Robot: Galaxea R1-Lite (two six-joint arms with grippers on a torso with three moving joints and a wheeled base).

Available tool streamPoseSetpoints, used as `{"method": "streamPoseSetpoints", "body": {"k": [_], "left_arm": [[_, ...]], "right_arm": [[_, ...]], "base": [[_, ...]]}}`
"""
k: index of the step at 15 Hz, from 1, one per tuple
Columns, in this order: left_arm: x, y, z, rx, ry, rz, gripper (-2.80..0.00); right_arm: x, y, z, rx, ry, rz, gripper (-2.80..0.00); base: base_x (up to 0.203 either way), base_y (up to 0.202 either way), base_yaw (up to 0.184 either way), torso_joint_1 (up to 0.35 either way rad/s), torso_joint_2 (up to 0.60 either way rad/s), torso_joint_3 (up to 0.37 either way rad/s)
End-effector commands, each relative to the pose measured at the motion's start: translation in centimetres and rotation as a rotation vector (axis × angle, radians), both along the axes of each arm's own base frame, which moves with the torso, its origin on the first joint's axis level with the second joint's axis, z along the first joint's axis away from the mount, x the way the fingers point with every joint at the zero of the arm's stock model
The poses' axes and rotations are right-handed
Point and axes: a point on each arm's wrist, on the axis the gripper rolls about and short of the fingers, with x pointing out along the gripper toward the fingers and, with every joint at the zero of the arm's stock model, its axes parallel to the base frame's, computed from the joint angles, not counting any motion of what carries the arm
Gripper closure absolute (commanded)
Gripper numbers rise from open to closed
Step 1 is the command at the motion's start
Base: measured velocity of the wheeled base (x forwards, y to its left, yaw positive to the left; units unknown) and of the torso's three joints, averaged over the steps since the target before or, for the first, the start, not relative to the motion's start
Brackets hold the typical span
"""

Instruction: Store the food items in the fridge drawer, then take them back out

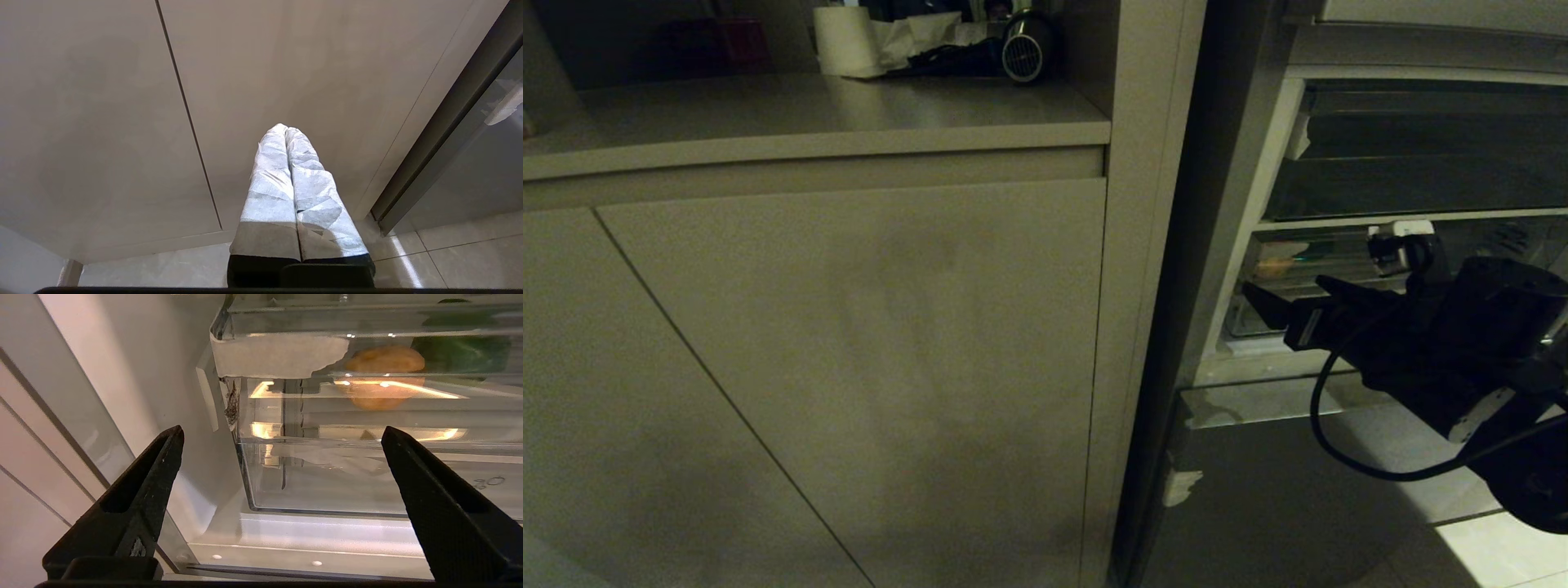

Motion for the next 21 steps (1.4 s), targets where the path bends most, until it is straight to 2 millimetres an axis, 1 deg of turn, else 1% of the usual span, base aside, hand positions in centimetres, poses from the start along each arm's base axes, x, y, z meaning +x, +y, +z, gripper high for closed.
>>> {"method": "streamPoseSetpoints", "body": {"k": [1, 5, 6, 18, 21], "left_arm": [[0.0, 0.0, 0.0, 0.0, 0.0, 0.001, 0.0], [0.0, 0.0, 0.0, 0.0, 0.0, 0.001, 0.0], [0.0, 0.0, 0.0, 0.0, 0.0, 0.001, 0.0], [0.0, 0.0, 0.0, 0.0, 0.0, 0.0, 0.0], [0.0, 0.0, 0.0, 0.0, 0.0, 0.001, 0.0]], "right_arm": [[0.3, 0.09, -0.03, 0.002, -0.005, -0.001, -2.8], [0.47, 0.09, 0.0, 0.001, -0.008, -0.002, -2.8], [0.47, 0.09, 0.11, 0.002, -0.012, -0.002, 0.0], [0.28, 0.52, 0.04, 0.0, -0.009, 0.012, 0.0], [-0.15, 0.45, 0.25, 0.001, -0.013, 0.008, 0.0]], "base": [[0.0, 0.0, 0.0, 0.0, 0.0, 0.0], [0.0, 0.0, 0.0, 0.0, 0.0, 0.0], [0.0, 0.0, 0.0, 0.0, 0.0, 0.0], [0.0, 0.0, 0.0, 0.0, 0.0, 0.0], [0.0, 0.0, 0.0, 0.0, 0.0, 0.0]]}}
